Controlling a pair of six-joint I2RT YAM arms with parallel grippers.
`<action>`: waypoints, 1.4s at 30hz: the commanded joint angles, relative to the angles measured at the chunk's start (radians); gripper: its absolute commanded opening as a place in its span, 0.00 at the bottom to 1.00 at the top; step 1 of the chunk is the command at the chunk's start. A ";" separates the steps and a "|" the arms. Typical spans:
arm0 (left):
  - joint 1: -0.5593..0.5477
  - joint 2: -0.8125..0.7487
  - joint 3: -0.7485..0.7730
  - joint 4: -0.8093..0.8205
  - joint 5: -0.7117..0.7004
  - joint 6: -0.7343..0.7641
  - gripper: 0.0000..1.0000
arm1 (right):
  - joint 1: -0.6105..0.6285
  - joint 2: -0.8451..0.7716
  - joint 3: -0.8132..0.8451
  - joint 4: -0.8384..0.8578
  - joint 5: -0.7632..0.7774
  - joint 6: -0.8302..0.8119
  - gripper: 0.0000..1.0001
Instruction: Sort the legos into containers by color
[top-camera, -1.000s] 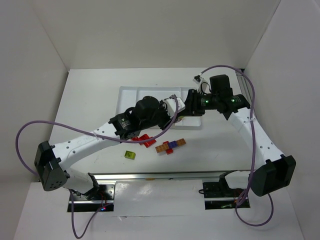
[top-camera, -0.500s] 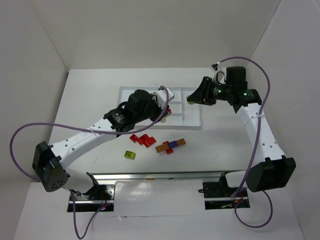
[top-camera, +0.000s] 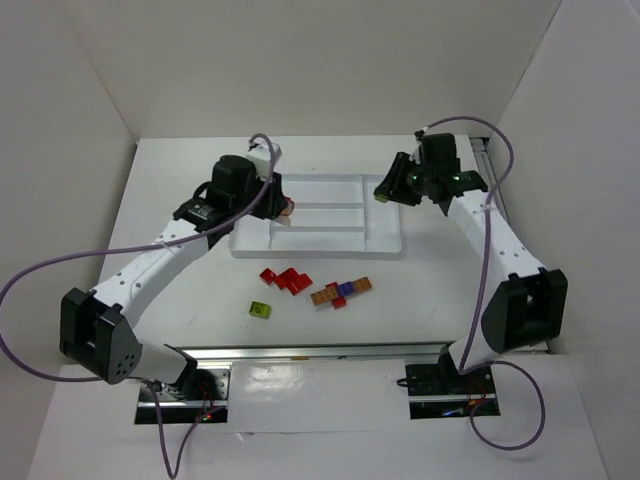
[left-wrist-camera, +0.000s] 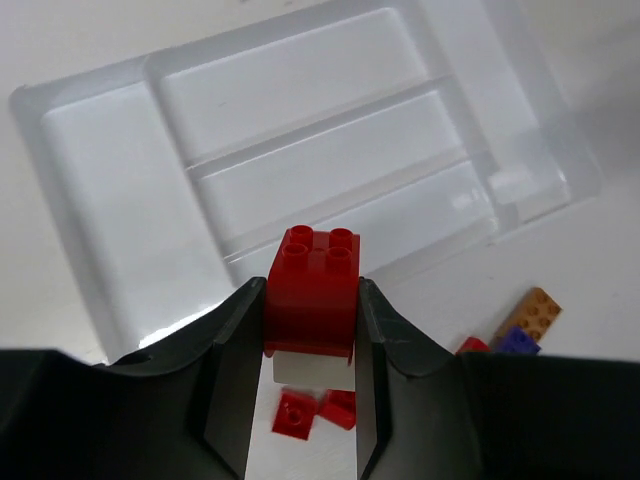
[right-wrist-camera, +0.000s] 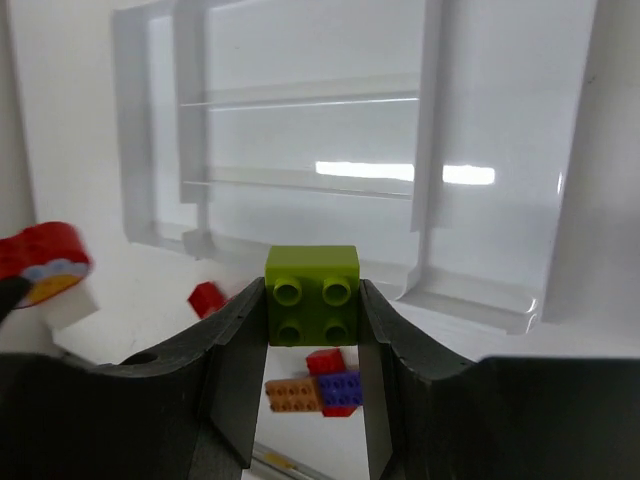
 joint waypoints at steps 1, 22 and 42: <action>0.090 -0.029 0.034 -0.087 -0.009 -0.176 0.00 | 0.046 0.108 0.068 0.092 0.132 -0.022 0.19; 0.102 -0.008 0.052 -0.139 0.137 -0.179 0.00 | 0.181 0.731 0.535 0.180 0.259 0.002 0.79; 0.150 0.086 0.161 -0.121 0.256 -0.207 0.00 | 0.215 0.212 0.043 0.379 0.151 -0.011 0.58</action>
